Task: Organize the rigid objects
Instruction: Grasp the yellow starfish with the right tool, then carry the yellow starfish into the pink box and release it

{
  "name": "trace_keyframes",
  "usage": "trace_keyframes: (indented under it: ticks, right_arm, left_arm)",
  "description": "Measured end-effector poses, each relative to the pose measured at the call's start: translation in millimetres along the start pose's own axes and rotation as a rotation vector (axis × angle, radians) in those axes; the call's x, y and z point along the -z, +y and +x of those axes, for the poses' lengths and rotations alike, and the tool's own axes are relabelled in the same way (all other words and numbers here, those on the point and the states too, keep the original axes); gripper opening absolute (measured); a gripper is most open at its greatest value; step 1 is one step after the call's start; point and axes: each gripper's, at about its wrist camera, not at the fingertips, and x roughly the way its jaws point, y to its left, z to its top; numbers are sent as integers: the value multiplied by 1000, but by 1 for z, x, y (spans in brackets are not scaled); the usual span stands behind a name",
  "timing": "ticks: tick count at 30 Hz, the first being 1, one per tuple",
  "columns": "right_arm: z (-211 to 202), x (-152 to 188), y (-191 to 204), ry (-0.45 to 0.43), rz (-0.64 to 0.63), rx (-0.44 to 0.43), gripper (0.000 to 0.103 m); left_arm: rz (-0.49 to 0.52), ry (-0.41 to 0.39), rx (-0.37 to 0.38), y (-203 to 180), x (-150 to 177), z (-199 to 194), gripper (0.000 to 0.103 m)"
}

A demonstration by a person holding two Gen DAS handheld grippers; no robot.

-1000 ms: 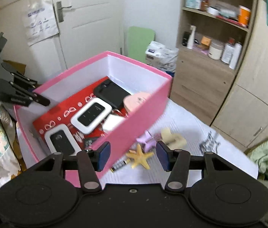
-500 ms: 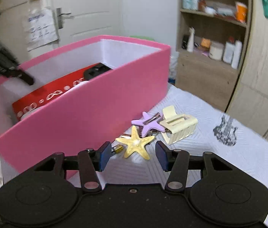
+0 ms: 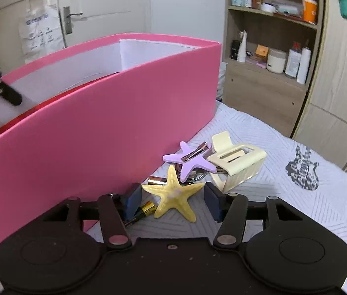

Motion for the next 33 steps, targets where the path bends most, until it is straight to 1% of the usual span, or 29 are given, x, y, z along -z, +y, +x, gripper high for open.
trace_keyframes:
  ticks: [4,12,16,19,21,23,25,27,31,33]
  right_arm:
    - [-11,1,5,-21,-38,4,60]
    - [-36,-6,1,-58,0,29,60]
    - [-59,-18,0,-104,16,25,60]
    - [-79,-34,3,-150,32,-15,61]
    - [-90,-47,5,-185,55,-66,61]
    - [-94,-59,8,-196,89,-140,61]
    - [-91,-70,15,-179,121,-210,61]
    - [-82,-80,25,-136,142,-272,61]
    - [-58,-92,50,-32,140,-322,61]
    - [-42,-98,62,49,156,-356,61]
  left_arm:
    - [-5,0,3,1,0,0,9]
    - [-7,1,4,1,1,-1,9]
    - [-5,-1,4,1,0,-1,9]
    - [-9,-5,11,3,0,-1,9]
    - [-14,-7,18,4,1,0,9]
    - [-17,-6,21,5,0,-1,9]
    - [-17,-6,19,5,0,-1,9]
    - [-18,-7,22,5,0,-1,9]
    - [-30,-9,31,7,0,-1,9]
    - [-32,-13,35,8,1,-1,9]
